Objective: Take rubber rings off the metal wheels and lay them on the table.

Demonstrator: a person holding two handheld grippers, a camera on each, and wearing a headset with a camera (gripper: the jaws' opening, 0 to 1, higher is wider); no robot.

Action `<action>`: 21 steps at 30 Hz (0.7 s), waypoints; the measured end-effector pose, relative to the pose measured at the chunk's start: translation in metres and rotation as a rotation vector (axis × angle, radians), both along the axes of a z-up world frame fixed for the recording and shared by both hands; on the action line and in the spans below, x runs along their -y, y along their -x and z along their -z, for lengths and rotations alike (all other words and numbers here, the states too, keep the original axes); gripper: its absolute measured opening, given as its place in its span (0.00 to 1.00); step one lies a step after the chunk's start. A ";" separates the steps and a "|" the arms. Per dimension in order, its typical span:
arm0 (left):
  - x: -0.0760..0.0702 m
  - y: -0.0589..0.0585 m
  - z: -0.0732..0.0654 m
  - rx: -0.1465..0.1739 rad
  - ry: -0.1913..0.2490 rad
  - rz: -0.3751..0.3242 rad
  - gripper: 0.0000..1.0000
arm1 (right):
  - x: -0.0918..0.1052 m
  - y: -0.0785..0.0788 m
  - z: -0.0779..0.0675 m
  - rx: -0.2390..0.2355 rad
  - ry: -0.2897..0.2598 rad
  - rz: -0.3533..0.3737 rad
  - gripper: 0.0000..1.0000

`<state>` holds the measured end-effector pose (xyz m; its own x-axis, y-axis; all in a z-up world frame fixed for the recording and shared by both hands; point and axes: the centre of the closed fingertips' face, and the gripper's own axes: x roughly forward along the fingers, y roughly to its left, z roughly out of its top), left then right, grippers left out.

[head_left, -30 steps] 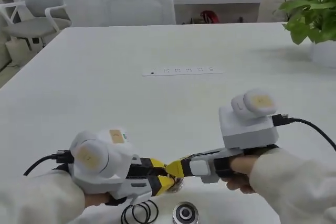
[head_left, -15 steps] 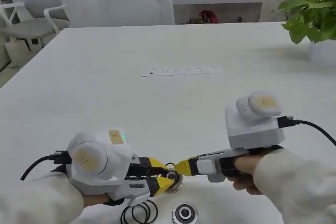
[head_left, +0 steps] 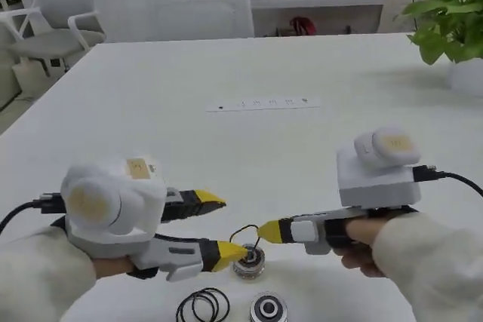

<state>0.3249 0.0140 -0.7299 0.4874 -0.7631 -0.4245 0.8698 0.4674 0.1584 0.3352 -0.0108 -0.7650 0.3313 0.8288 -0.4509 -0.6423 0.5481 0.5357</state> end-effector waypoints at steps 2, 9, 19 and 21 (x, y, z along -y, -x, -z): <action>-0.005 -0.003 -0.010 0.021 0.011 -0.012 0.48 | 0.000 -0.001 -0.002 0.002 -0.007 0.006 0.00; -0.023 -0.003 -0.030 0.055 0.026 -0.038 0.60 | 0.002 -0.004 -0.012 0.016 -0.032 0.018 0.00; -0.055 0.012 -0.044 0.052 0.060 -0.089 0.65 | -0.004 -0.001 -0.027 0.020 -0.080 0.023 0.00; -0.059 0.020 -0.040 0.032 0.061 -0.086 0.66 | -0.007 0.002 -0.028 0.019 -0.085 0.016 0.00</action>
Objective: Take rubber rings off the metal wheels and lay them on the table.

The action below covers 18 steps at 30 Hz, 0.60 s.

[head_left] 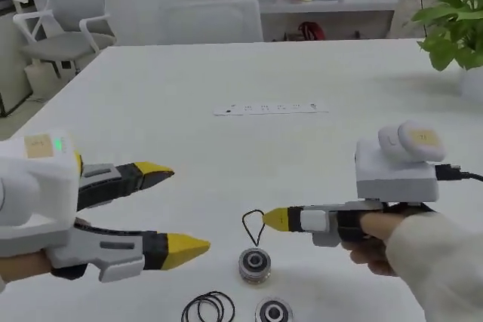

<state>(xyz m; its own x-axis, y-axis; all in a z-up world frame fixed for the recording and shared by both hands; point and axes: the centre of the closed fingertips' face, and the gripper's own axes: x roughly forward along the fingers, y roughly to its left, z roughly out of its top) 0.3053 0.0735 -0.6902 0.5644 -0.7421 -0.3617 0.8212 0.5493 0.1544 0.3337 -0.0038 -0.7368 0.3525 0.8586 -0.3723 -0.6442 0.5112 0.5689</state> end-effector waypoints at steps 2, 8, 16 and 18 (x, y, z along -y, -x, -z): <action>-0.004 0.006 0.004 -0.016 -0.009 0.005 0.68 | -0.003 0.003 -0.001 -0.001 -0.001 -0.010 0.00; -0.010 0.018 0.006 -0.060 0.032 0.005 0.76 | -0.010 0.011 0.001 -0.001 0.012 -0.047 0.00; -0.030 0.026 0.010 -0.084 0.055 -0.045 0.79 | -0.023 0.026 0.012 0.000 0.063 -0.129 0.00; -0.035 0.027 0.011 -0.087 0.057 -0.062 0.78 | -0.026 0.031 0.017 0.001 0.083 -0.155 0.00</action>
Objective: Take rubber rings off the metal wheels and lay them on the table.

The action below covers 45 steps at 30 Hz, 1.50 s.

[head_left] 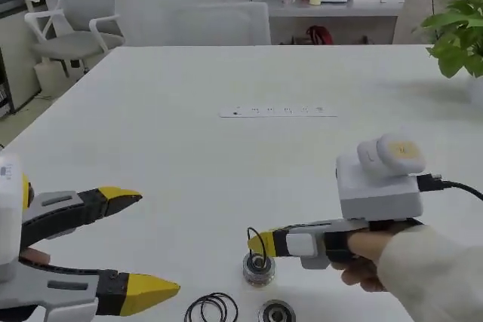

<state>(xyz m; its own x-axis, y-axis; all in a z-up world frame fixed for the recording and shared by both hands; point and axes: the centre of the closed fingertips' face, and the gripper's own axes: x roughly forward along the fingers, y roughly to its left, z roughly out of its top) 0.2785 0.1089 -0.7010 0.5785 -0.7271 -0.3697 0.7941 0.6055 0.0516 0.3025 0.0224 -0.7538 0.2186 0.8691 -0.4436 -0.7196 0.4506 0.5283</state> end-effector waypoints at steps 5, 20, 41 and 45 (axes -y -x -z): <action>-0.013 0.002 0.002 -0.012 0.024 -0.045 0.78 | -0.009 0.015 0.019 0.027 0.094 -0.085 0.00; -0.013 0.003 0.003 -0.015 0.024 -0.051 0.78 | -0.005 0.015 0.027 0.132 0.190 -0.160 0.12; -0.026 0.004 -0.041 0.046 0.110 -0.120 0.93 | 0.032 -0.002 -0.046 0.323 0.144 -0.117 0.40; -0.036 0.005 -0.054 0.073 0.135 -0.151 1.00 | 0.046 -0.001 -0.062 0.363 0.118 -0.083 0.52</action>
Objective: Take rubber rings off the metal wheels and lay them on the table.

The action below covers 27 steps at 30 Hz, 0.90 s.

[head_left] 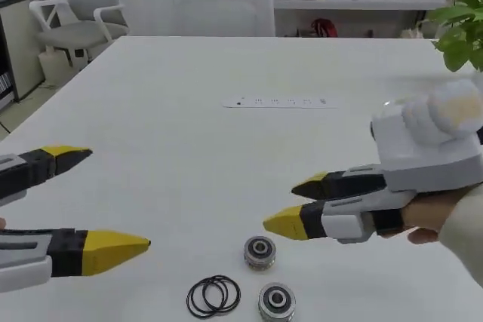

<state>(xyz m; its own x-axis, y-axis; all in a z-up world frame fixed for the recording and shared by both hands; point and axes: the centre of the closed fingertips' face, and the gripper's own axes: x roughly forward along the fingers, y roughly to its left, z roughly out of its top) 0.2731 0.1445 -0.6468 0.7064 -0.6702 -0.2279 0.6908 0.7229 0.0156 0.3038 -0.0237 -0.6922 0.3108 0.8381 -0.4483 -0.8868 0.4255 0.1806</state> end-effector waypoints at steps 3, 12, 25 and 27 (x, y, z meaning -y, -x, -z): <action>-0.006 0.002 -0.008 0.020 0.004 -0.011 1.00 | 0.011 0.002 -0.014 0.031 -0.037 0.016 0.59; -0.036 0.014 -0.001 0.018 -0.010 -0.072 1.00 | 0.051 0.017 -0.030 0.136 -0.091 0.028 0.90; -0.073 0.033 0.035 -0.053 0.015 -0.221 1.00 | 0.098 0.022 -0.003 0.090 -0.167 0.186 1.00; -0.075 0.034 0.042 -0.079 0.020 -0.235 1.00 | 0.103 0.024 0.008 0.062 -0.158 0.207 1.00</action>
<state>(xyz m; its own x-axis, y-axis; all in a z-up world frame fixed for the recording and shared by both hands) 0.2389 0.2194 -0.6886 0.8240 -0.4945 -0.2768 0.5023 0.8634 -0.0473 0.2799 -0.1268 -0.6997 0.5052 0.8121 -0.2921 -0.7955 0.5694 0.2073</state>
